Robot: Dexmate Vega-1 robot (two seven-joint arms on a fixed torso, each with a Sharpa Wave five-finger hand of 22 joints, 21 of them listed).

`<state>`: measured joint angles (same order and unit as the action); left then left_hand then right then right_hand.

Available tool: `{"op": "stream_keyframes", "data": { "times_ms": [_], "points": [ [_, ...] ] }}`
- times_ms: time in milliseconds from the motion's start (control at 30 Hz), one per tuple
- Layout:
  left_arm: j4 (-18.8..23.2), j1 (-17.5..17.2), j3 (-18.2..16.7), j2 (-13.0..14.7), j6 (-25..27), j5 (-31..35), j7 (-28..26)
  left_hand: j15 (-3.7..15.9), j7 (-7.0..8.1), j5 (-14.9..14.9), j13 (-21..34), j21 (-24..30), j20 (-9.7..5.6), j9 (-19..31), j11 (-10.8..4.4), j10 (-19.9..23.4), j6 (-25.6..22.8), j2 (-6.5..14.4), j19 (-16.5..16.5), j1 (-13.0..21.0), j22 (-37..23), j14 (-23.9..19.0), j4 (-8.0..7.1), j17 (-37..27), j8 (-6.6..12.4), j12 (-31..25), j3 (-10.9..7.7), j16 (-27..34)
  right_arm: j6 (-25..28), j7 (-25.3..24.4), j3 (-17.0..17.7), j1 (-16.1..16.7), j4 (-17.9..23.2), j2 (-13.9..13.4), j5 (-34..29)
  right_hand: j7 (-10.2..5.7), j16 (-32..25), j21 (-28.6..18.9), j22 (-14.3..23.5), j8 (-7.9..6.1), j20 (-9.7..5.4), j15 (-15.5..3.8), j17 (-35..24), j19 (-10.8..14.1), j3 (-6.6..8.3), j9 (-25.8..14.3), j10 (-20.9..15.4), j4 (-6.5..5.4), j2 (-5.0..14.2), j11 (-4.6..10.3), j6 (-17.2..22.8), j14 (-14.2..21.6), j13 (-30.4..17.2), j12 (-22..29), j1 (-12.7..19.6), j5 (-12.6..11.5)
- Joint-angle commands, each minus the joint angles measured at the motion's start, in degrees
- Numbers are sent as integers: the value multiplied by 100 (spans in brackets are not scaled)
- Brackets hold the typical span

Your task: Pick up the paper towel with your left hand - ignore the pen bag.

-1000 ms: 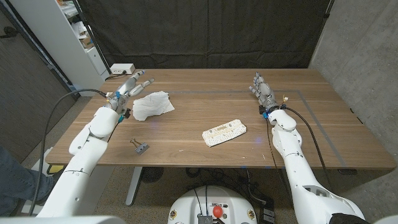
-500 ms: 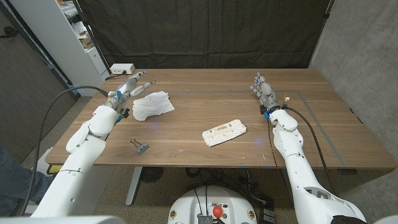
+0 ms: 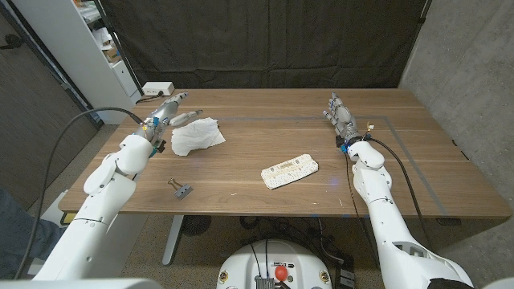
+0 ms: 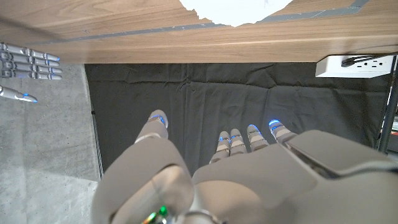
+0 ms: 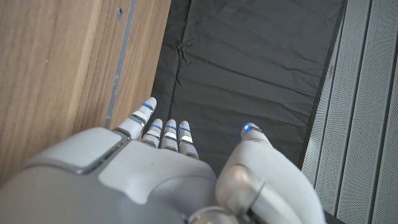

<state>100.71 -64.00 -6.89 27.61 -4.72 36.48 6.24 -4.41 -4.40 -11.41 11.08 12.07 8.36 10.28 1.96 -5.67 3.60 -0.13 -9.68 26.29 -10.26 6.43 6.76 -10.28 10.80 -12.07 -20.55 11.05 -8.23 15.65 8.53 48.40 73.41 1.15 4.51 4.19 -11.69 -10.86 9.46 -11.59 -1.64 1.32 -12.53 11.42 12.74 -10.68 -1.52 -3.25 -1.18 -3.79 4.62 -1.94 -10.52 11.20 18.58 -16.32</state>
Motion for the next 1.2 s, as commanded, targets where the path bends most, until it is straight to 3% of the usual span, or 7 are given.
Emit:
{"op": "stream_keyframes", "data": {
  "times_ms": [33, 433, 567, 700, 1200],
  "points": [
    [173, -55, 101, 137, 257, 329, -33, -45, -25, -32, 22, -8, 66, 10, 6, -31, 26, -4, -364, 107, -23, 39, 67, -22, -1, 6, -13, -15, -21, -19, -9, -7, -26, 16, -8, 20, -13, -13, 32, 31, 26, 43, -1, 26, -10, -12, -8, 8, 55, -42, 50, -24, -11, -15, 25, 1],
    [386, -72, 217, 321, 573, 632, 191, -40, -57, -59, 29, -18, 96, 12, 41, -62, 70, -45, -362, 274, -24, 82, 173, -25, 6, 10, -38, -26, -24, 4, 5, 26, -3, 14, 21, 31, -26, -30, 32, 37, 2, 35, -1, 74, -16, -13, -2, 12, 68, -30, 40, 7, -12, -17, 23, 3],
    [471, -34, 276, 402, 745, 706, 433, -47, -135, -88, 34, -43, -75, 13, 107, -2, 27, -80, -405, 429, -21, 55, 246, -25, 43, -21, -61, -10, -21, -5, 11, 42, 23, 17, 26, 31, -27, -29, 31, 38, 2, 41, -1, 75, -18, -13, 1, 14, 70, -48, 37, 10, -12, -18, 23, 3],
    [532, 27, 344, 469, 943, 773, 684, -53, -151, -104, 36, -44, -116, 14, 140, 57, -39, -103, -398, 507, -18, 28, 273, -23, 74, -45, -69, -1, -29, -8, 15, 58, 33, 27, 36, 25, -27, -25, 31, 39, 10, 46, -1, 69, -21, -13, 1, 17, 70, -45, 36, 12, -13, -18, 24, 4],
    [680, 57, 477, 616, 1223, 1017, 871, 2, -119, -211, 47, -16, -125, 19, 11, 749, -694, -330, -201, 1102, -7, -342, 319, -8, 267, -272, -88, 72, -40, -39, 26, 129, 103, 48, 55, 23, -28, -15, 32, 37, 35, 45, -4, 49, -34, -13, 2, 20, 75, -49, 43, 12, -14, -17, 15, 7]
  ]
}}
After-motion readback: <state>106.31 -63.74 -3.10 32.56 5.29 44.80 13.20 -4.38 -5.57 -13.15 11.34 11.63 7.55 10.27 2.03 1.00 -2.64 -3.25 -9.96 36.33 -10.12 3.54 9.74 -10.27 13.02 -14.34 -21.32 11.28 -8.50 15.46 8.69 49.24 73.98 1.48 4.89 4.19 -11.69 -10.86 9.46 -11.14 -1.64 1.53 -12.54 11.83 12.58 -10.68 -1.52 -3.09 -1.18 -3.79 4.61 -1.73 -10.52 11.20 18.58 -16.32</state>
